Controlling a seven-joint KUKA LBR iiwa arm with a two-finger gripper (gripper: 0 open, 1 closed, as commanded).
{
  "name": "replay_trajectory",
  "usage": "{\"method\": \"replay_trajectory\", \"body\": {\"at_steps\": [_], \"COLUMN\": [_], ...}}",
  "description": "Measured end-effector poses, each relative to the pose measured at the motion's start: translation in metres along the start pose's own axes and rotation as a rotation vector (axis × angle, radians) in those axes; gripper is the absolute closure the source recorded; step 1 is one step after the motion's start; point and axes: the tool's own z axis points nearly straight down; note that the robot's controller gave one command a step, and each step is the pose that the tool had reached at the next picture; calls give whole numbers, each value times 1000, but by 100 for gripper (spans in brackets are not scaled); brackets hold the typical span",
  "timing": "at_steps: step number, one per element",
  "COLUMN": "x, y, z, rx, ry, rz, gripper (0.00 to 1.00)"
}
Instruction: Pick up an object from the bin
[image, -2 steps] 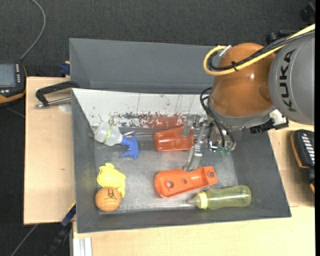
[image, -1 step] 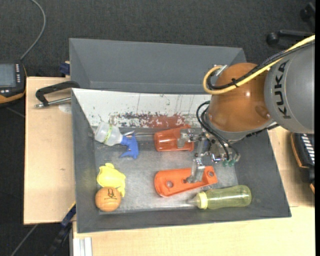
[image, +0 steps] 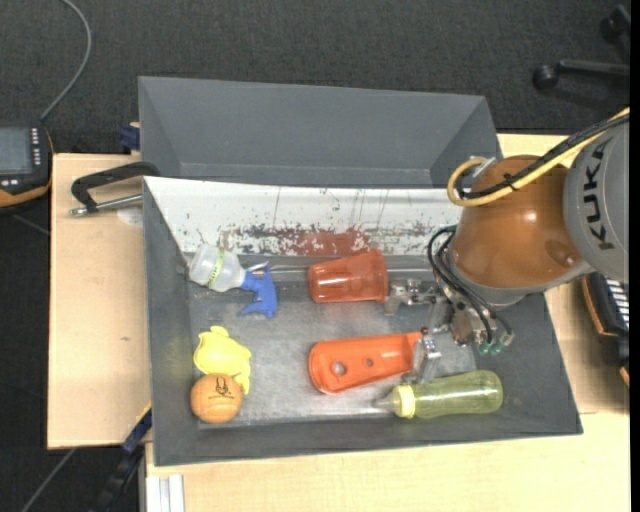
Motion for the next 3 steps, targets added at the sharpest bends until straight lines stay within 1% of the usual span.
{"method": "replay_trajectory", "body": {"at_steps": [1,2,3], "x": [-17,6,5], "y": [-8,0,1], "z": [34,71,81], "rx": [1,-2,-1], "ry": [-4,-9,-8], "rz": [25,37,39], "gripper": [0,0,100]}}
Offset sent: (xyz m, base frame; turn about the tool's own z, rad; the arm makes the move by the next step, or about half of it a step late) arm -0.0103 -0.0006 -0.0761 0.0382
